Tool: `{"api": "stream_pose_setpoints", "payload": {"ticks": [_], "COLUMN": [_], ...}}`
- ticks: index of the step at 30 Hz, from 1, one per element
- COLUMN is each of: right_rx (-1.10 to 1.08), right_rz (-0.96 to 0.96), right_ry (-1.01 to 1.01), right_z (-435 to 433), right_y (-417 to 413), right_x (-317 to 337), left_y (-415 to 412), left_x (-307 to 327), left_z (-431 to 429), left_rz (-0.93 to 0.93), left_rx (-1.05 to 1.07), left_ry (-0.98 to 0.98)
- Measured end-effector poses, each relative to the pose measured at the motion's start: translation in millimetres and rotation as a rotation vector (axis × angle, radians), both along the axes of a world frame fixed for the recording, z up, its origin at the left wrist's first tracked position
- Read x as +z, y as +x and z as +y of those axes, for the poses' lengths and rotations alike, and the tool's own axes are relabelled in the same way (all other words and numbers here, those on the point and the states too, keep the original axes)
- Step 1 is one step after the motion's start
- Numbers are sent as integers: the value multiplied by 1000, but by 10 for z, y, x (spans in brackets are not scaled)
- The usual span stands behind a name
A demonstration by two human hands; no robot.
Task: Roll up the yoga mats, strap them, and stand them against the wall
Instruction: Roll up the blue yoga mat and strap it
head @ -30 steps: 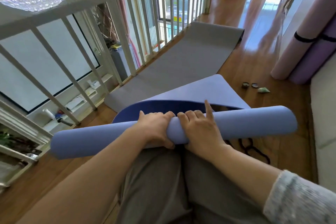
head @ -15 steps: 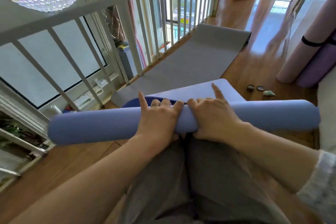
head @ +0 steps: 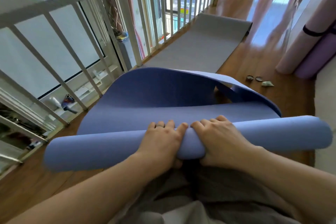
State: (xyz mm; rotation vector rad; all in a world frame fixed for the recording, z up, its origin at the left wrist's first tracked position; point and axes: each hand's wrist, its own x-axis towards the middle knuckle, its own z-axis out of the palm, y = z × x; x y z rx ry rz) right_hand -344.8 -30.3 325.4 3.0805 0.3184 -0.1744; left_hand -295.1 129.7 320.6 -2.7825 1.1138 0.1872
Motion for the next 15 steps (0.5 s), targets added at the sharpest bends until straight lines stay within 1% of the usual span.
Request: {"api": "stream_pose_setpoints", "payload": {"ticks": [1,3,5,7,8,9,11,13,15], "right_rx": [3,-6,-33,-69,-72,-72,-46,-8,-17], "right_rz": [-21,-11,-121,-202,-202,-175,-103,-41,27], "right_ry": [0,-79,-62,-20,-6,10,7,32,60], "right_z": [-5,33,67,72,52,41,15,-21,-43], "right_y": [-9,-35,-56,-19,28,76,157,219,300], "right_x": [12,47,-101,-214,-241,-225,-169,-124,-66], "left_y": [50,155,286,378,385,355,216,64,87], "left_x": [21,57,74,85,88,87,29,-57,-110], "left_z": [-11,-36,-46,-54,-66,-82,-107,-111,-105], "left_rz": [28,127,252,314,307,261,86,-40,-69], "left_rx": [-6,-12,-9,-8,-4,3,22,45,46], "left_ry": [3,17,19,21,24,39,83,66,31]}}
